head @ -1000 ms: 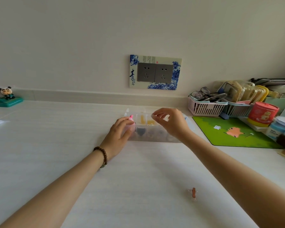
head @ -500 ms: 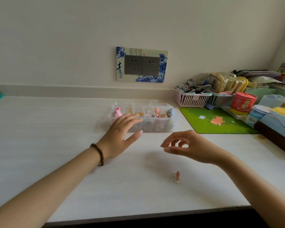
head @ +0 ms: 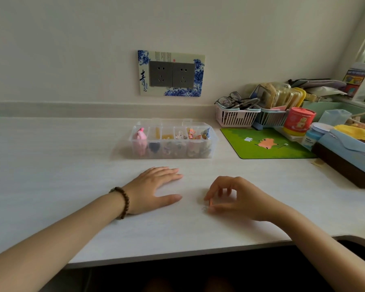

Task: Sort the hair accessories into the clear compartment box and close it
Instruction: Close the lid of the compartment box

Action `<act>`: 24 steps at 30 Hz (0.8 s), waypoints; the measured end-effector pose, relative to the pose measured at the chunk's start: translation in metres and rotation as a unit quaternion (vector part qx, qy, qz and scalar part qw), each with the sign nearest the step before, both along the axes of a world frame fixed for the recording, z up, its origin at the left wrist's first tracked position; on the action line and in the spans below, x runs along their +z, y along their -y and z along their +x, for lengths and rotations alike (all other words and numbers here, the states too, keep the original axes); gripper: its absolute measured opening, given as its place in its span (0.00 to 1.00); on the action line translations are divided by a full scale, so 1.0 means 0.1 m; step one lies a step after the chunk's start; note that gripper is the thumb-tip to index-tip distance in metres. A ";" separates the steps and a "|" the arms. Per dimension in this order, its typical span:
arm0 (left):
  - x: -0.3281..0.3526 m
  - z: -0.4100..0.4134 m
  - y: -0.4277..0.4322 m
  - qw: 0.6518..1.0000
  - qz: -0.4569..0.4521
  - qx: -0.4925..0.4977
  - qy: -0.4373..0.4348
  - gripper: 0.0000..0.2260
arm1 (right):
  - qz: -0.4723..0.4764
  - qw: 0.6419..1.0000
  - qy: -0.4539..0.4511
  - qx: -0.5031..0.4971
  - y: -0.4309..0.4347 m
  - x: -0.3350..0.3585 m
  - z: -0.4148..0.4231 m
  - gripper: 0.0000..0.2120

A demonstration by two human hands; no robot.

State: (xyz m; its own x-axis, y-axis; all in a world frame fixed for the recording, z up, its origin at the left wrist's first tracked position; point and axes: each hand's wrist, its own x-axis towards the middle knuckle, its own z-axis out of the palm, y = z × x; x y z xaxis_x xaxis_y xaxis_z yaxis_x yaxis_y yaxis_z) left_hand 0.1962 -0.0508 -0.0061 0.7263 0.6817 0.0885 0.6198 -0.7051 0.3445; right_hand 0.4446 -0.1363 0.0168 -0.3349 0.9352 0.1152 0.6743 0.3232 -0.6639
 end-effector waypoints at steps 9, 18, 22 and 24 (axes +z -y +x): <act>0.13 -0.15 -0.18 0.989 0.123 0.016 0.082 0.31 | 0.021 0.996 -0.079 0.048 -0.30 0.08 -0.21 0.06; 0.43 -0.32 -0.77 0.929 0.125 0.185 0.296 0.18 | 0.173 0.970 -0.148 -0.085 -1.39 0.60 -0.56 0.02; 0.35 -0.28 -1.05 0.911 -0.027 0.275 0.307 0.21 | 0.171 0.981 -0.039 -0.078 -1.72 0.50 -0.71 0.03; 0.32 -0.26 -1.15 0.892 -0.097 0.299 0.326 0.22 | 0.170 0.982 0.024 -0.078 -1.81 0.47 -0.67 0.06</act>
